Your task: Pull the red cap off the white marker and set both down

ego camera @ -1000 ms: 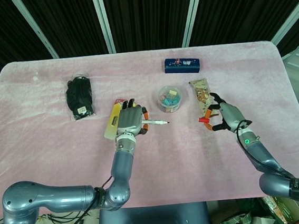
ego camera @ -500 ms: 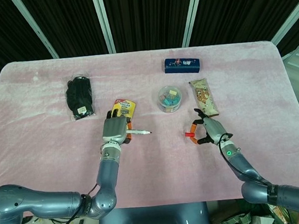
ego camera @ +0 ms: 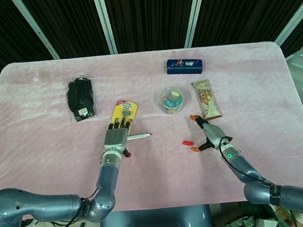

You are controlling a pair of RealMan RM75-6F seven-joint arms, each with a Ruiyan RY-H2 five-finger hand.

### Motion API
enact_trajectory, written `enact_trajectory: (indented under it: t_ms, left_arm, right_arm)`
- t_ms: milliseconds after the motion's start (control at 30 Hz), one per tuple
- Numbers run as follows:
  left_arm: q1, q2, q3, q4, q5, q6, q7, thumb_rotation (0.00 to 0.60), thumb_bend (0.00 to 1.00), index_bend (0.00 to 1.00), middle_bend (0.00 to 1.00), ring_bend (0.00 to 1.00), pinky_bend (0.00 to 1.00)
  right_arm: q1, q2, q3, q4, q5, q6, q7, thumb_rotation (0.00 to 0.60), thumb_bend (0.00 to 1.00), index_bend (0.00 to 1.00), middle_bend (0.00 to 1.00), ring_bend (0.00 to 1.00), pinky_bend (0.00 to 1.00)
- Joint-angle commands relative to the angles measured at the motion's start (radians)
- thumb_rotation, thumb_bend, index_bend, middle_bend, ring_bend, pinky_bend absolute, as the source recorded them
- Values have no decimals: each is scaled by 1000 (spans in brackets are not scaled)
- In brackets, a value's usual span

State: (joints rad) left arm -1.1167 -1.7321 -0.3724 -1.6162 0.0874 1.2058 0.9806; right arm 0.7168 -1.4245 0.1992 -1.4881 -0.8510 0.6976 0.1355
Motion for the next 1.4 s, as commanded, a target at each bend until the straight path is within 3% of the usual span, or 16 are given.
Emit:
enact_trajectory:
  t_ms: [33, 200, 400, 533, 700, 833, 1033, 1400]
  left_arm:
    - [-2, 13, -10, -13, -6, -5, 0, 600, 149, 51, 161, 0, 0]
    - [-5, 62, -39, -58, 56, 15, -19, 600, 149, 60, 160, 0, 0]
    - [17, 162, -36, -134, 217, 10, -62, 600, 155, 76, 160, 0, 0]
    - [46, 248, -17, -170, 344, -11, -91, 600, 155, 92, 160, 0, 0]
    - [155, 374, 65, -278, 550, 22, -177, 600, 155, 123, 159, 0, 0]
    - [266, 460, 155, -376, 707, 122, -226, 600, 154, 171, 159, 0, 0]
    - [453, 571, 308, -467, 927, 266, -348, 600, 154, 162, 157, 0, 0]
    - [728, 749, 525, -421, 1198, 416, -601, 600, 154, 161, 152, 0, 0]
  right_arm:
    - [-12, 39, 25, -24, -7, 12, 24, 600, 12, 21, 0, 53, 160]
    - [-33, 126, 44, -41, -29, 37, 27, 600, 11, 21, 0, 52, 160]
    - [-62, 210, 66, -9, -22, 97, 14, 600, 11, 22, 0, 45, 160]
    - [-79, 255, 48, 33, -37, 135, -39, 600, 14, 8, 0, 28, 160]
    - [-117, 307, -6, 63, -66, 207, -156, 600, 23, 0, 0, 32, 160]
    - [-175, 344, -15, 21, -79, 269, -134, 600, 26, 0, 0, 35, 160]
    - [-288, 385, -83, -69, -233, 402, -87, 600, 46, 0, 0, 35, 160]
    - [-453, 359, -182, -165, -427, 630, -92, 600, 48, 0, 0, 35, 160]
